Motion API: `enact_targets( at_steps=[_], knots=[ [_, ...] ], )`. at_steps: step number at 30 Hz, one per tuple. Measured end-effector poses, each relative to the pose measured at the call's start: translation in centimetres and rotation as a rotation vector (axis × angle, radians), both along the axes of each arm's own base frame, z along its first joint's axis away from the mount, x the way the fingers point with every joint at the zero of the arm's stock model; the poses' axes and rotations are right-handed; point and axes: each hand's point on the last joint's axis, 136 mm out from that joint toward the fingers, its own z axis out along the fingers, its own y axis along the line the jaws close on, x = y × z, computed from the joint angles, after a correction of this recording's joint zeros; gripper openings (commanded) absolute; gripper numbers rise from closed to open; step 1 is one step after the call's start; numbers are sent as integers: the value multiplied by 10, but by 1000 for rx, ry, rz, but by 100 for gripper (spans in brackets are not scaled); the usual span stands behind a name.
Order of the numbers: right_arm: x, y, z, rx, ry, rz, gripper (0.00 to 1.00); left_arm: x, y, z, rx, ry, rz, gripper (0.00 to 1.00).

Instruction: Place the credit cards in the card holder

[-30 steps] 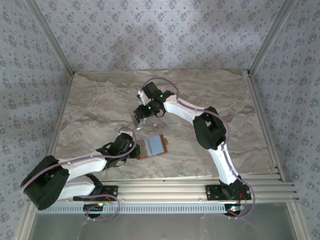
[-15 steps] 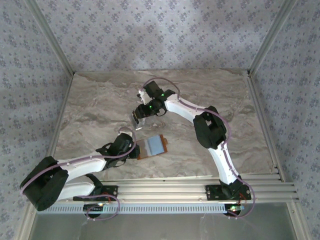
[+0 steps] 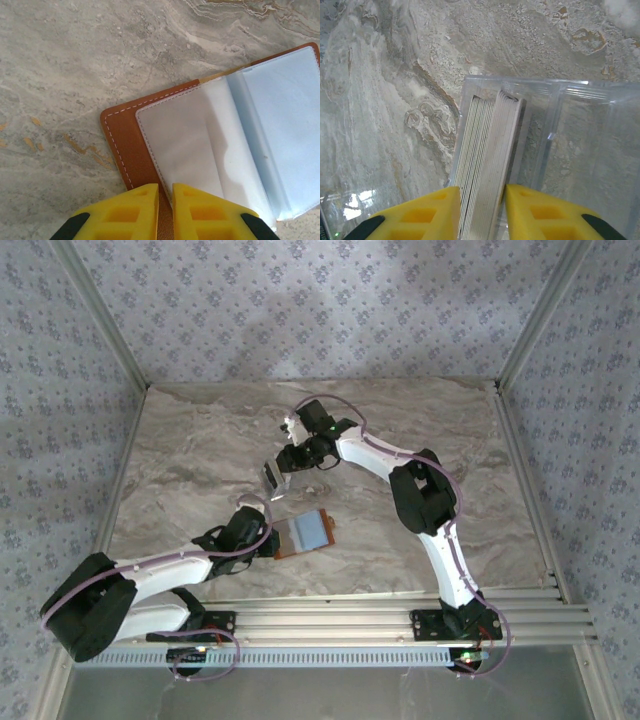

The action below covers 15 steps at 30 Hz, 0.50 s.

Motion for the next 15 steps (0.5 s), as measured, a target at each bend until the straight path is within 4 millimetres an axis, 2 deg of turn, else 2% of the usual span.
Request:
enact_targets(
  at_steps=[15],
  knots=[
    [-1, -3, -1, 27, 17, 1, 22, 0, 0, 0, 0, 0, 0, 15]
  ],
)
